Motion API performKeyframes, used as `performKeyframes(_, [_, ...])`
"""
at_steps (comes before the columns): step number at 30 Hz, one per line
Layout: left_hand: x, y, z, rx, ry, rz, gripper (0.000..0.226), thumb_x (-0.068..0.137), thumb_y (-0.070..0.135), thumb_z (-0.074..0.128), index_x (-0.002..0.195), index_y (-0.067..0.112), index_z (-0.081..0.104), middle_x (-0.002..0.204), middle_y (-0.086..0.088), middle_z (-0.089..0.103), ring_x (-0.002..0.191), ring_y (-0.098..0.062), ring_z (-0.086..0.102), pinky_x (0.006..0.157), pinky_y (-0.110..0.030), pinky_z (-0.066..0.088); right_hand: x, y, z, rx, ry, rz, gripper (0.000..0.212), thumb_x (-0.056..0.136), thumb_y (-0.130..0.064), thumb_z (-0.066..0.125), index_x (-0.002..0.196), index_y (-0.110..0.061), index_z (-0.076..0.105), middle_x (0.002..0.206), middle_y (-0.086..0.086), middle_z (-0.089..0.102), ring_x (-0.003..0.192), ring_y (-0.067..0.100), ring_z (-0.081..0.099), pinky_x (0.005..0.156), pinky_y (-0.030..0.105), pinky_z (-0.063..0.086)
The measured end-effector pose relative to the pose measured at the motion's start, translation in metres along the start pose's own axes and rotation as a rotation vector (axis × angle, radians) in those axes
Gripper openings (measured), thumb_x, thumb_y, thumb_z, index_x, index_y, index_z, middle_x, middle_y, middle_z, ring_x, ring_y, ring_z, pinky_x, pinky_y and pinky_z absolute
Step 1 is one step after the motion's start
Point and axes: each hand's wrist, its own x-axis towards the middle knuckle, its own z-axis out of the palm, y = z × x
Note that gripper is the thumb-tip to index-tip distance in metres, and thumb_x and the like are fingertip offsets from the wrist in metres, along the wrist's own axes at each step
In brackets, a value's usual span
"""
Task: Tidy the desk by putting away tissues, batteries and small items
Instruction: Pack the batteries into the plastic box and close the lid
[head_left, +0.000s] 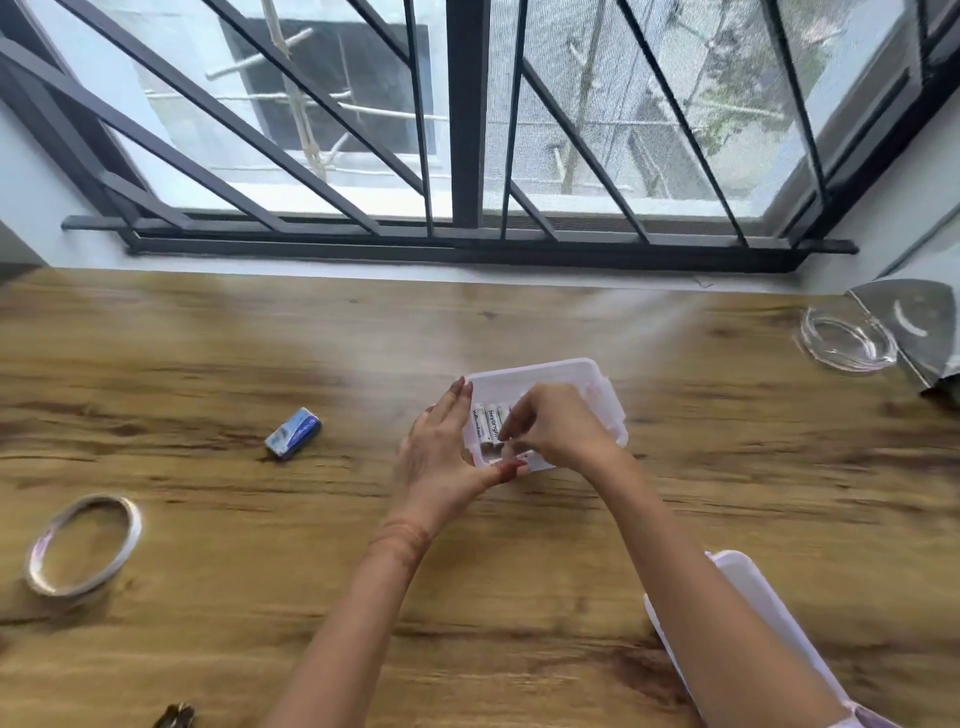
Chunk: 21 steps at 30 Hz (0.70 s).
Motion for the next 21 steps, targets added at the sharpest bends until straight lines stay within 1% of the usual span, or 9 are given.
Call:
performKeyframes(3, [-0.001,0.0,-0.001,0.0,0.001,0.011,0.111,0.057,0.057,0.077,0.147,0.022,0.022,0.154,0.011,0.02,0.14,-0.009,0.025,0.116,-0.032,0.022,-0.005,0.004,0.001,0.099,0.125,0.023,0.019,0.07,-0.004,0.075,0.088,-0.009,0.074,0.09,0.004,0.073,0.086,0.013,0.066,0.085,0.03,0.051])
performKeyframes(6, [-0.001,0.0,-0.003,-0.003,-0.001,0.018,0.11,0.058,0.056,0.077,0.147,0.021,0.022,0.154,0.012,0.019,0.14,-0.009,0.025,0.116,-0.032,0.022,-0.017,0.009,-0.001,0.163,0.263,0.01,0.019,0.071,-0.006,0.074,0.089,-0.011,0.074,0.087,0.003,0.073,0.079,0.01,0.064,0.08,0.026,0.052])
performKeyframes(9, [-0.001,0.002,-0.003,0.011,-0.016,-0.001,0.11,0.06,0.057,0.074,0.147,0.021,0.018,0.155,0.011,0.015,0.141,-0.011,0.021,0.116,-0.037,0.022,-0.041,0.013,-0.005,0.226,0.398,-0.018,0.013,0.074,-0.013,0.074,0.088,-0.012,0.074,0.078,-0.002,0.07,0.068,0.005,0.06,0.066,0.005,0.044])
performKeyframes(10, [-0.002,0.004,-0.002,0.018,-0.024,-0.009,0.109,0.061,0.058,0.072,0.147,0.021,0.016,0.156,0.01,0.013,0.142,-0.013,0.019,0.116,-0.039,0.022,-0.051,0.015,-0.005,0.261,0.449,-0.017,0.012,0.075,-0.014,0.074,0.087,-0.013,0.074,0.076,-0.004,0.069,0.066,0.002,0.059,0.064,0.003,0.042])
performKeyframes(14, [-0.006,0.011,0.003,-0.01,-0.041,-0.009,0.103,0.069,0.052,0.07,0.148,0.017,0.014,0.157,0.005,0.01,0.144,-0.019,0.013,0.117,-0.043,0.019,-0.096,0.032,-0.004,0.35,0.647,0.059,0.011,0.078,-0.019,0.072,0.089,-0.016,0.072,0.08,-0.008,0.069,0.07,0.001,0.061,0.065,0.008,0.046])
performKeyframes(16, [-0.009,0.011,0.003,-0.05,-0.038,-0.004,0.101,0.072,0.047,0.07,0.148,0.016,0.012,0.157,0.005,0.009,0.144,-0.018,0.011,0.118,-0.04,0.016,-0.118,0.045,-0.001,0.301,0.69,0.129,0.019,0.077,-0.024,0.073,0.095,-0.017,0.071,0.091,-0.008,0.069,0.083,0.003,0.062,0.075,0.014,0.046])
performKeyframes(18, [-0.01,0.012,0.003,-0.076,-0.045,0.009,0.098,0.075,0.042,0.07,0.149,0.015,0.012,0.157,0.005,0.009,0.144,-0.015,0.011,0.118,-0.036,0.015,-0.142,0.06,0.003,0.188,0.69,0.198,0.036,0.074,-0.032,0.075,0.107,-0.018,0.066,0.108,-0.007,0.064,0.103,0.007,0.056,0.087,0.016,0.04])
performKeyframes(19, [-0.011,0.012,0.004,-0.083,-0.044,0.019,0.097,0.076,0.039,0.07,0.149,0.014,0.012,0.157,0.005,0.009,0.144,-0.014,0.011,0.118,-0.034,0.014,-0.154,0.068,0.006,0.147,0.67,0.237,0.048,0.072,-0.037,0.076,0.115,-0.019,0.061,0.118,-0.007,0.059,0.113,0.009,0.05,0.094,0.018,0.037])
performKeyframes(21, [-0.012,0.013,0.005,-0.102,-0.035,0.036,0.094,0.078,0.035,0.07,0.148,0.013,0.012,0.157,0.004,0.009,0.144,-0.011,0.01,0.116,-0.026,0.011,-0.177,0.082,0.012,0.101,0.595,0.334,0.078,0.065,-0.049,0.076,0.133,-0.022,0.046,0.14,-0.006,0.04,0.132,0.012,0.03,0.107,0.028,0.03])
